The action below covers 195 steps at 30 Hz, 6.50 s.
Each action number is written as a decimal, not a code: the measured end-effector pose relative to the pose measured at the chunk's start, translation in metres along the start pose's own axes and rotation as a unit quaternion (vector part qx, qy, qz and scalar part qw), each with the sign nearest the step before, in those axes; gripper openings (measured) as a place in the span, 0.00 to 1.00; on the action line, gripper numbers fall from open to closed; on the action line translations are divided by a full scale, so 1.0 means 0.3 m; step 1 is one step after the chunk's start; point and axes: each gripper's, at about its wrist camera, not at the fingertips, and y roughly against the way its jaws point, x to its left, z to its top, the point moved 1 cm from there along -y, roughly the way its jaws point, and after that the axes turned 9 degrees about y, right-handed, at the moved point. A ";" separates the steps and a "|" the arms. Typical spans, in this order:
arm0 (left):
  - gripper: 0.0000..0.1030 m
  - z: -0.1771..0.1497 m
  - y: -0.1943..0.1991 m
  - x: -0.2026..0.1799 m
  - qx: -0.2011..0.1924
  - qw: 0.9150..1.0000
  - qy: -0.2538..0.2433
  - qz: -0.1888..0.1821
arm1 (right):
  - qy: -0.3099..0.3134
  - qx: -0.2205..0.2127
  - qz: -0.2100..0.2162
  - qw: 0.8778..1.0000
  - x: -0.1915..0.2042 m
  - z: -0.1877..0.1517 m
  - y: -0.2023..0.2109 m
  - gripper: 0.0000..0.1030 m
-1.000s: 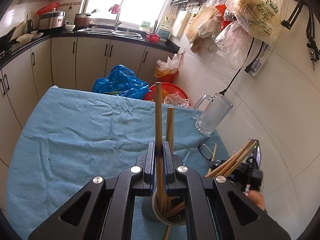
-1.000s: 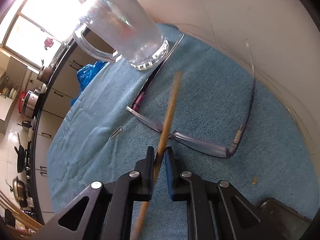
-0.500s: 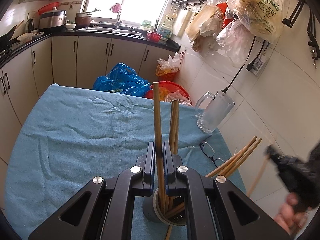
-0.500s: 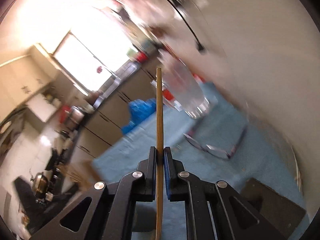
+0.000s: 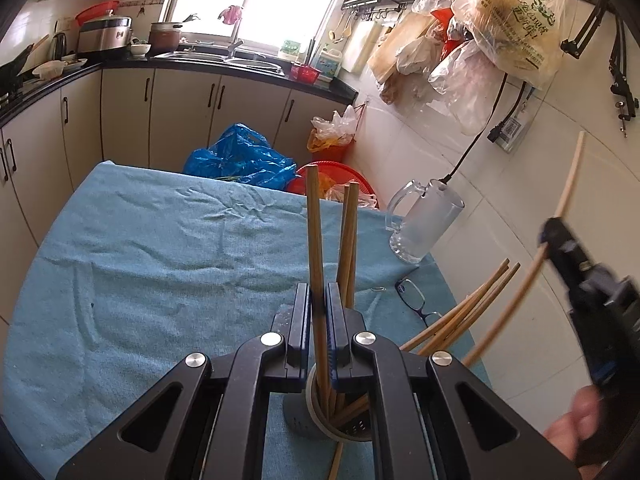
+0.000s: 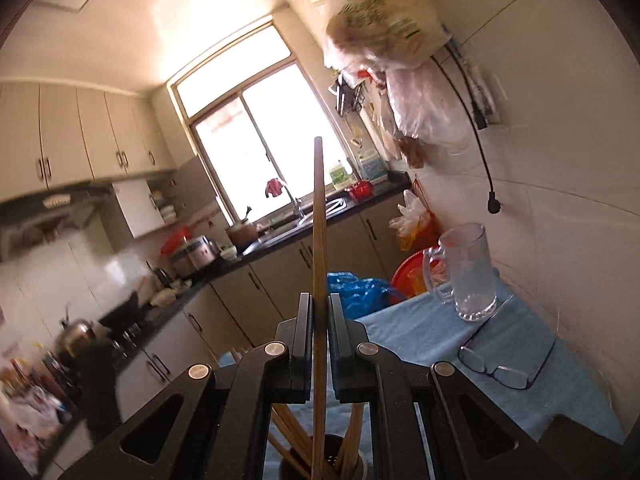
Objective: Organize utensils
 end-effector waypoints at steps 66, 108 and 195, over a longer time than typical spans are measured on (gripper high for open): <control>0.76 -0.659 0.325 0.428 -0.028 0.975 0.050 0.215 | 0.024 0.349 -0.014 0.937 0.034 -0.669 0.069 0.33; 0.07 -0.545 -0.027 0.191 0.077 0.965 -0.045 0.246 | 0.086 0.395 -0.042 0.914 -0.083 -0.673 0.002 0.09; 0.06 -0.442 0.601 0.055 -0.094 0.984 -0.035 0.145 | 0.072 0.193 0.003 0.979 0.067 -0.342 0.409 0.08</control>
